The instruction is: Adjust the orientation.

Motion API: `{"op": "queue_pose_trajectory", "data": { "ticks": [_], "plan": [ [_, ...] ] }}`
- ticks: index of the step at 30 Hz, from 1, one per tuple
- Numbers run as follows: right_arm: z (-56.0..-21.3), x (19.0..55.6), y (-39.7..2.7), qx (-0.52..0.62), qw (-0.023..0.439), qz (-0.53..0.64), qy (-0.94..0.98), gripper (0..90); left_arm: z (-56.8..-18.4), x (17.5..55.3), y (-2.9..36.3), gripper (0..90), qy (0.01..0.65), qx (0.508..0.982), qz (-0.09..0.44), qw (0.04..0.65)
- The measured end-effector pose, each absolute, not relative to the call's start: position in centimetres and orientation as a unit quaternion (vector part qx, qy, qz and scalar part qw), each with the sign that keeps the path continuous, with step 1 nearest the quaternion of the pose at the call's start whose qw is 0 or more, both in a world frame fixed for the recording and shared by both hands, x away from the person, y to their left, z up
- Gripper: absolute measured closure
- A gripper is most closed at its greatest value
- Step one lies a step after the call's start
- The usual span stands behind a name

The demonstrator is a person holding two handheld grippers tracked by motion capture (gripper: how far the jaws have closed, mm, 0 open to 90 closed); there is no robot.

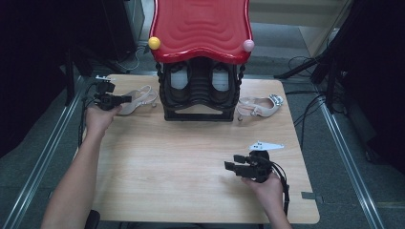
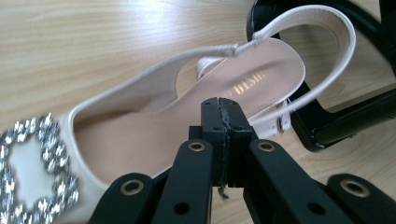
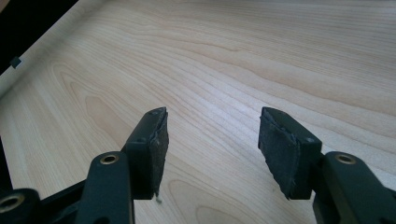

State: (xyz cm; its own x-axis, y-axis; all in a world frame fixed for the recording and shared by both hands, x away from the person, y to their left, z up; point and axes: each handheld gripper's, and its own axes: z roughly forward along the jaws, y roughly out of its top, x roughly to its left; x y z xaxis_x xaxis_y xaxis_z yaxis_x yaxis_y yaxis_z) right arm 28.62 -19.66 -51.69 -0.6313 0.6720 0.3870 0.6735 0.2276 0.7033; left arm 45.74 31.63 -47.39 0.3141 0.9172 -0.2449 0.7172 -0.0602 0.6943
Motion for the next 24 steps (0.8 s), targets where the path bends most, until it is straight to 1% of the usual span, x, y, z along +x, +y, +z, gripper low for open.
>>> {"op": "queue_pose_trajectory", "data": {
  "ticks": [1, 2, 8, 14, 21, 22, 24],
  "plan": [
    [-51.7, 28.6, -19.6, -0.429, 0.001, -0.449, -0.784, 44.1, -47.3, 45.9, 31.4, 90.0, 0.570, 0.712, 0.136, 0.386],
    [-51.7, 28.6, -19.6, -0.429, 0.002, -0.447, -0.785, 44.0, -47.2, 46.1, 31.2, 90.0, 0.575, 0.712, 0.126, 0.383],
    [-51.8, 28.7, -19.5, -0.429, 0.004, -0.445, -0.786, 44.0, -46.7, 46.9, 28.6, 90.0, 0.565, 0.717, 0.140, 0.384],
    [-51.7, 28.6, -19.7, -0.430, 0.002, -0.445, -0.785, 43.9, -48.0, 47.0, 27.2, 90.0, 0.559, 0.740, 0.135, 0.349],
    [-51.8, 28.8, -19.7, -0.429, 0.004, -0.445, -0.786, 43.7, -48.1, 46.5, 27.6, 90.0, 0.555, 0.751, 0.123, 0.335],
    [-51.8, 28.8, -19.6, -0.430, 0.004, -0.444, -0.786, 43.7, -48.2, 46.3, 27.7, 90.0, 0.556, 0.748, 0.128, 0.339],
    [-51.8, 28.8, -19.5, -0.430, 0.005, -0.445, -0.786, 43.6, -48.5, 46.0, 28.0, 90.0, 0.559, 0.745, 0.120, 0.343]
  ]
}}
